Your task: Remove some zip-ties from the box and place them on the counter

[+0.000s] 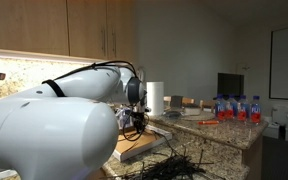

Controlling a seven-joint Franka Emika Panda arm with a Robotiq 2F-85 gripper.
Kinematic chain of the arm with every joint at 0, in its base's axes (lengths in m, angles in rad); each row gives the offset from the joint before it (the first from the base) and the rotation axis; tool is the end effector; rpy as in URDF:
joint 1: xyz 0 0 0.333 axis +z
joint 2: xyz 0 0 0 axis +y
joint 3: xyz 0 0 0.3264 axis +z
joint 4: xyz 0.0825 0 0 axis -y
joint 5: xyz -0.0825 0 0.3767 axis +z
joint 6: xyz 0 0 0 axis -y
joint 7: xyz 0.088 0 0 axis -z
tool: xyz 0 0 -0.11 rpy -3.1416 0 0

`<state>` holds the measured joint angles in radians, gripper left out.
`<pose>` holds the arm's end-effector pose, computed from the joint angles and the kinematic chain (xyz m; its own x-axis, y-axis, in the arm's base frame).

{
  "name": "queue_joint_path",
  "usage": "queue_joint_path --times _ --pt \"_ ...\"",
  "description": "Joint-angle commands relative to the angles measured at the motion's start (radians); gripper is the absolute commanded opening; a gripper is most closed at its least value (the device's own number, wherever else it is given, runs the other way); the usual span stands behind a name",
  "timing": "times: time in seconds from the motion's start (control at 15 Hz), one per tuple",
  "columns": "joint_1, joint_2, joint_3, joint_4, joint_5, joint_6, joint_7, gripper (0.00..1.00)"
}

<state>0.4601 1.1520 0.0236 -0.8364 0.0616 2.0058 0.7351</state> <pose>0.7099 0.3678 0.2048 0.9576 -0.2854 -0.0401 -0.2876 -0.9553 -0.0686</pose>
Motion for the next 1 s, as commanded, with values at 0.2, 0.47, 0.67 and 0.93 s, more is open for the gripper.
queue_joint_path --times 0.2,0.47,0.67,0.93 --pt "0.007 -0.037 -0.028 -0.042 -0.015 0.036 0.028 0.03" --pt "0.004 -0.106 -0.061 -0.056 -0.011 -0.006 0.042 0.03" --pt "0.001 -0.167 -0.07 -0.066 -0.003 -0.085 0.035 0.03" --pt "-0.013 -0.232 -0.083 -0.091 0.009 -0.254 0.05 0.03"
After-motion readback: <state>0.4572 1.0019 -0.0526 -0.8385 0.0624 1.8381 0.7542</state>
